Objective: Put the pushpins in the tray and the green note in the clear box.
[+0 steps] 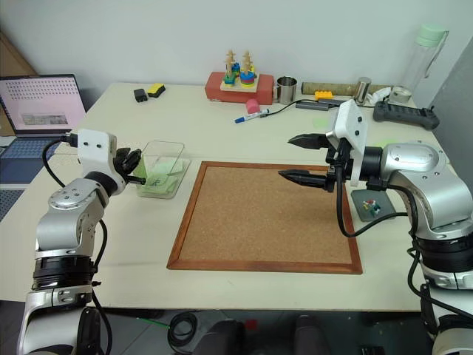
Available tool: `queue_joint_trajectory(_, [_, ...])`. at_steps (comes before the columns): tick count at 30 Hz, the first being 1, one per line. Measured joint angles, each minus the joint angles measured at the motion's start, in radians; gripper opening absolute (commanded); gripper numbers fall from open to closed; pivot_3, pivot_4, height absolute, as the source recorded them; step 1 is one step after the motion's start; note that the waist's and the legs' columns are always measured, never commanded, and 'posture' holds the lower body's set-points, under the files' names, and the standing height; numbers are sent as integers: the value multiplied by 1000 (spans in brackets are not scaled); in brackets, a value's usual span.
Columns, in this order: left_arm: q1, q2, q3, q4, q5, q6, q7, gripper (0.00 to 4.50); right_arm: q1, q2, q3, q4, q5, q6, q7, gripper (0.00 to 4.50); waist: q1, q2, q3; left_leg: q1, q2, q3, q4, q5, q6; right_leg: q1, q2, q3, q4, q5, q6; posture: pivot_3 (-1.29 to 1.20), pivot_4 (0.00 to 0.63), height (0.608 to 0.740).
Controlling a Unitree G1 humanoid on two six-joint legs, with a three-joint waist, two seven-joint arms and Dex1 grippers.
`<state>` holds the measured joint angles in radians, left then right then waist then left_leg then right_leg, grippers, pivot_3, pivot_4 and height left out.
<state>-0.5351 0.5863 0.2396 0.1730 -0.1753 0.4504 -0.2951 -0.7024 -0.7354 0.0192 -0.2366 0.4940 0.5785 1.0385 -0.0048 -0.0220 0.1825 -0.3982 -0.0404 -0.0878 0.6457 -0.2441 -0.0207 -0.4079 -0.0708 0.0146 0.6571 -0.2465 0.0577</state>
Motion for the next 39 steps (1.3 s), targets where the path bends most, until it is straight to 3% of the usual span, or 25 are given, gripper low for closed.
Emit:
queue_joint_trajectory(9, [-9,3,-1,-3,0,-2,-23,3460,16,-2,0,-3,-1,4,-8,3519,-1,0,0,0,0,0,0,0,0,0,0,0,0,0,0,0,150,740])
queue_joint_trajectory(14, [9,72,-16,-50,12,-1,-84,4429,19,-12,-1,-3,-2,1,-12,3519,-3,0,0,0,0,0,0,0,0,-1,0,0,0,0,0,0,150,740])
queue_joint_trajectory(21, [78,195,-17,-130,-28,42,-264,4429,82,-67,-30,-2,-1,3,-13,3519,-3,0,0,-1,0,1,0,0,0,-1,0,0,0,0,0,0,150,740])
queue_joint_trajectory(27, [345,437,28,-258,-96,28,-587,4429,231,-270,-136,30,-20,-14,59,3519,-6,2,2,0,1,4,-2,0,0,-2,-1,2,-1,-1,-1,0,150,740])
queue_joint_trajectory(32, [512,511,148,-250,-141,-1,-771,4429,382,-384,-220,126,-84,-110,132,3519,-5,2,2,0,3,7,-1,0,0,-1,0,0,-1,-2,-3,0,150,740])
queue_joint_trajectory(39, [557,526,225,-214,-146,-15,-825,4429,491,-403,-275,246,-133,-218,164,3519,-8,2,2,1,3,8,-1,0,0,0,0,0,0,-2,-3,0,150,740])
